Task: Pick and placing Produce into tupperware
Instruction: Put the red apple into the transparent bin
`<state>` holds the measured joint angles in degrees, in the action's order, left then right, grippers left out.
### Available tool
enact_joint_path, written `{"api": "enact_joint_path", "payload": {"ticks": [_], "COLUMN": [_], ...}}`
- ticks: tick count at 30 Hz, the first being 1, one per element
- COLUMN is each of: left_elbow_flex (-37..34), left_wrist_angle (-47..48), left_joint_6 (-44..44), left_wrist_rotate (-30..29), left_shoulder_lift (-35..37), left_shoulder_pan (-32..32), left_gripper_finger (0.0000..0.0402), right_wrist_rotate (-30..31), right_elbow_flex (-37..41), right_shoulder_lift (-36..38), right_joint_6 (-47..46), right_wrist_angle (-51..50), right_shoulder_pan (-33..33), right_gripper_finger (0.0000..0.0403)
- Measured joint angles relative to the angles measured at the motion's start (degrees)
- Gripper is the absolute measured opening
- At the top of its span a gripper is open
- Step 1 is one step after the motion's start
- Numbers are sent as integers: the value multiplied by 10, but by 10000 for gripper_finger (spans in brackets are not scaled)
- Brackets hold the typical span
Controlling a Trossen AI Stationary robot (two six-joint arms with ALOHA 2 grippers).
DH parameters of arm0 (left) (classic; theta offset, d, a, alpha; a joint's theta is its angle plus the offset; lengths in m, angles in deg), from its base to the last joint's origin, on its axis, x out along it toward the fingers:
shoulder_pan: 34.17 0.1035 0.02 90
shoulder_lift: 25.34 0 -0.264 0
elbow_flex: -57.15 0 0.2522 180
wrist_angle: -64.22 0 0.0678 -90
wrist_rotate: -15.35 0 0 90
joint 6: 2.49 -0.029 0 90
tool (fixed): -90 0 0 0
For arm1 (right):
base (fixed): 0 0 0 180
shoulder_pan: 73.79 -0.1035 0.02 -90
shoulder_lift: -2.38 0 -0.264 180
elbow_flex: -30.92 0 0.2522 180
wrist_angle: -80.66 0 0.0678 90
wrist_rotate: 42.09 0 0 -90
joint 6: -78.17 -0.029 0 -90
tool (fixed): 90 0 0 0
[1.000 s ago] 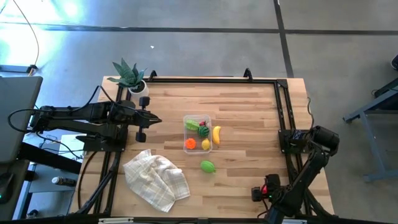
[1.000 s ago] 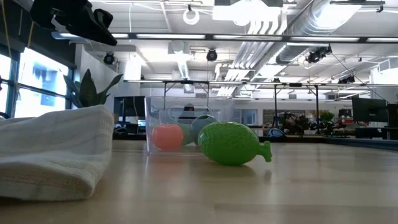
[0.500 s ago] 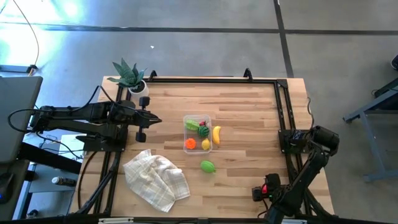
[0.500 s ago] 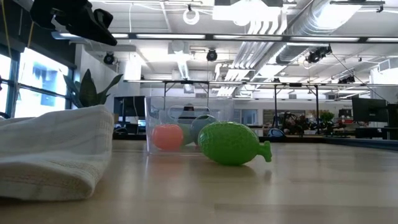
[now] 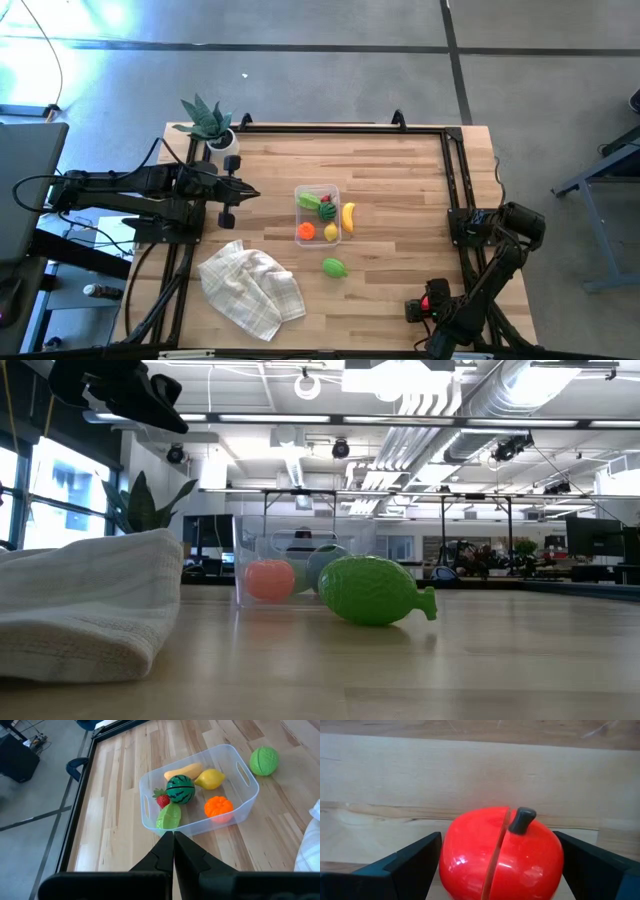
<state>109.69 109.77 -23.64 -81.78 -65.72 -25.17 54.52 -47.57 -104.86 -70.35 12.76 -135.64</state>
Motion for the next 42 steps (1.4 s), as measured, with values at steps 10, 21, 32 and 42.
{"api": "enact_joint_path", "payload": {"ticks": [10,21,32,42], "left_elbow_flex": [0,0,0,0], "left_wrist_angle": [0,0,0,0], "left_joint_6": [0,0,0,0], "left_wrist_rotate": [0,0,0,0], "left_shoulder_lift": [0,0,0,0], "left_shoulder_pan": [0,0,0,0], "left_gripper_finger": [3,3,3,3], "right_wrist_rotate": [4,17,17,17], "right_elbow_flex": [0,0,-1,-2], "right_shoulder_lift": [0,0,0,1], "right_joint_6": [-2,0,0,0], "right_wrist_angle": [-8,-9,-4,-4], "right_shoulder_pan": [0,3,4,4], "right_gripper_finger": [355,313,284,264]}}
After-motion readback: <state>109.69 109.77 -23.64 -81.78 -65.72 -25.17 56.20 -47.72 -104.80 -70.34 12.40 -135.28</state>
